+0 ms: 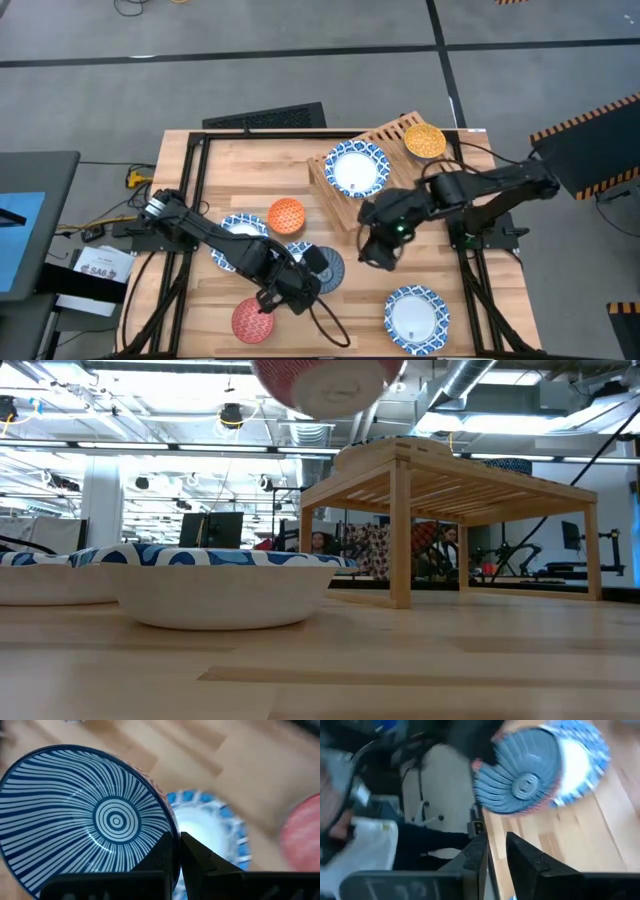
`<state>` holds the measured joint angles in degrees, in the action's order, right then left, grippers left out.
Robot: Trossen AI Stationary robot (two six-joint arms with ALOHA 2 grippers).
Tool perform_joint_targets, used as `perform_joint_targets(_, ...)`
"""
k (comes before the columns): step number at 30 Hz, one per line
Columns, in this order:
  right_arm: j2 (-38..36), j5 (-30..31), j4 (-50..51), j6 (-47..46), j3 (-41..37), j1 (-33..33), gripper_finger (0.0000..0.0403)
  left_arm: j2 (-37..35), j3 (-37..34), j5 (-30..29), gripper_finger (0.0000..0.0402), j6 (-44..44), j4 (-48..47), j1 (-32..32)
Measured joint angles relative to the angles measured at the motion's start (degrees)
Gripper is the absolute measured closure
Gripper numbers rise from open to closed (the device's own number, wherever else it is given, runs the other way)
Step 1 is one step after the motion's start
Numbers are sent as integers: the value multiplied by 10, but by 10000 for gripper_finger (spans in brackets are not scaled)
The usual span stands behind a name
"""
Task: Place and stack bowls onto a shelf
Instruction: Stack the blue pattern bowl on top of the yellow pattern bowl on the shelf
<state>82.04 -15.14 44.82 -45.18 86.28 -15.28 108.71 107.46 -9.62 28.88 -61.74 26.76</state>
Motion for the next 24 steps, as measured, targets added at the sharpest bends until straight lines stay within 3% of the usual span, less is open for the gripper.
perform_joint_targets(4, 4, 0, -8, 115, 20, -29, 293, -22, 0, 11, 401, -37, 16, -17)
perform_joint_targets(10, 70, 1, 61, 313, 131, -50, 252, -51, 0, 70, 401, -86, 81, -36)
perform_joint_targets(18, 146, 40, 245, 555, 255, -55, 180, -50, 0, 59, 401, -90, 87, -34)
perform_joint_targets(24, 182, 119, 276, 672, 283, -55, 171, -37, 0, 42, 401, -75, 86, -29)
